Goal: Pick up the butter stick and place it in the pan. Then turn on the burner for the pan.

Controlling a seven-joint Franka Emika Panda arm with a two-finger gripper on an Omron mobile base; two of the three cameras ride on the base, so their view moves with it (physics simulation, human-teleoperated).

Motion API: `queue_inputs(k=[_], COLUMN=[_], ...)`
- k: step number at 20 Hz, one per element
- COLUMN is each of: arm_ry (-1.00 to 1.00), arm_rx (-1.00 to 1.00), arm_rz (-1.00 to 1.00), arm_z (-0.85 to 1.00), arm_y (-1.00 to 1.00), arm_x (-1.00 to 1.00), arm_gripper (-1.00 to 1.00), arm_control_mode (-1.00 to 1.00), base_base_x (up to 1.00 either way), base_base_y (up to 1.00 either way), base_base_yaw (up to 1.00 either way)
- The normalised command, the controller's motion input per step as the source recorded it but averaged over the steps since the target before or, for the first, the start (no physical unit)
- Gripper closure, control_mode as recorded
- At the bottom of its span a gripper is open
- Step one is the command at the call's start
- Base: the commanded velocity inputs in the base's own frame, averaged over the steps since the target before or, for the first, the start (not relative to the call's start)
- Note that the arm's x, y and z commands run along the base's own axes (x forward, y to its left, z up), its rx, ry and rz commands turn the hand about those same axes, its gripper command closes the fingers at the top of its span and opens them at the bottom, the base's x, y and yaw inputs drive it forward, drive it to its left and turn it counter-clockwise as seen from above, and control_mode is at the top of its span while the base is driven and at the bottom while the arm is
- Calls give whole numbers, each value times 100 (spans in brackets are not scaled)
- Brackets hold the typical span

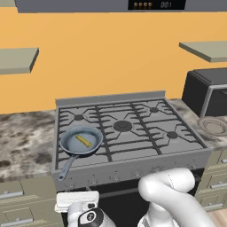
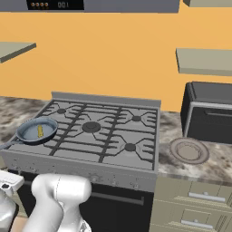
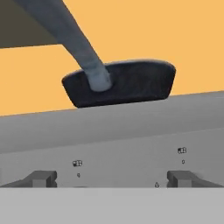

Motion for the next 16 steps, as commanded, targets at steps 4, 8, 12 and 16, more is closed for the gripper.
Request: queue_inputs(k=[4,8,12,16], arm_ry=[0,0,0,-2], arm_rx=[0,0,0,0], arm_rz=[0,0,0,0], arm_z=[-31,-27,-29,-25], arm_y=[30,32,28,9], arm_x=[25,21,16,8], arm_gripper=[-100,-100,-100,-100], arm_control_mode=[-100,-100,-100,-100], base_base_x=[0,0,0,0], base_base_y=[0,0,0,0], base_base_yaw=[0,0,0,0])
